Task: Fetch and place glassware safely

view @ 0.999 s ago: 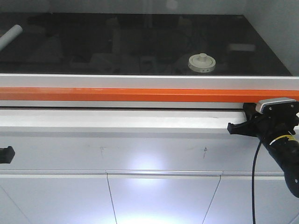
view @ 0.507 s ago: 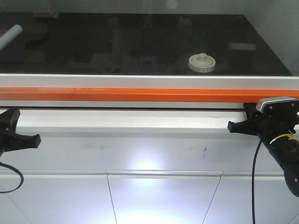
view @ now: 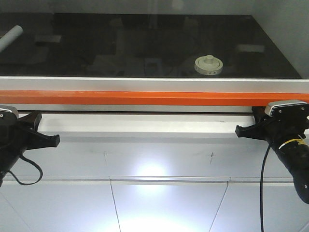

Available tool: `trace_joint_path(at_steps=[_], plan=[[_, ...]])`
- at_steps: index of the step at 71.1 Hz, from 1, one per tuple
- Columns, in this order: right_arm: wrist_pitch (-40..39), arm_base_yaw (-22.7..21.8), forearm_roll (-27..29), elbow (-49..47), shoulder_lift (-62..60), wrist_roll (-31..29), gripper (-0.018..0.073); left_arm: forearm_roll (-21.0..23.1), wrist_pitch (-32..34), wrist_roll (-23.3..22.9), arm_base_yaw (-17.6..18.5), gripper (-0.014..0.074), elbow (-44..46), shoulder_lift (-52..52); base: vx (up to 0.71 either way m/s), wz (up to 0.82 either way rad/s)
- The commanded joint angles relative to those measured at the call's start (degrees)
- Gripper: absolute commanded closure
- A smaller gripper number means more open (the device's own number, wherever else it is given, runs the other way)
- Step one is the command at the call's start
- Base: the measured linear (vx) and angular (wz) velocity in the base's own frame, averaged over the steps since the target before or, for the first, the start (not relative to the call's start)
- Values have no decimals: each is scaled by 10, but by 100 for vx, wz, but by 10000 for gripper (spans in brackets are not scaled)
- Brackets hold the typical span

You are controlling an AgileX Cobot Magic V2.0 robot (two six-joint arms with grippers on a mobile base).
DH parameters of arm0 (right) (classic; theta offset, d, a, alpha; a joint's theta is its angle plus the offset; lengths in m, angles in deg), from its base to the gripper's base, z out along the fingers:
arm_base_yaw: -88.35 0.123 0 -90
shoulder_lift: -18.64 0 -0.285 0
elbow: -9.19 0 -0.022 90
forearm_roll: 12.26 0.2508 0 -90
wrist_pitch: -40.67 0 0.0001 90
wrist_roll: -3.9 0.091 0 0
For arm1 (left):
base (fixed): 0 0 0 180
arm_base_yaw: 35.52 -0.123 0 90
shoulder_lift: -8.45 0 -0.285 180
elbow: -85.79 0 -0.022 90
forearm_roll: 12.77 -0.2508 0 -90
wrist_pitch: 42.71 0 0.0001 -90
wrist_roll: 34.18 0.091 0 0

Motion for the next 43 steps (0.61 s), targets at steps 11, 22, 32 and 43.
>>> trace_joint_path(at_steps=[11,22,32,43], plan=[[-45,0,2,-12,-21,-4,560,2,47,-6,-2,603,50,19,0,0],[-44,0,2,-12,-21,-4,560,3,52,-6,-2,603,51,25,0,0],[-44,0,2,-12,-21,-4,560,9,76,-5,-2,603,51,25,0,0],[-44,0,2,-12,-21,-4,560,11,76,-5,-2,603,68,25,0,0]])
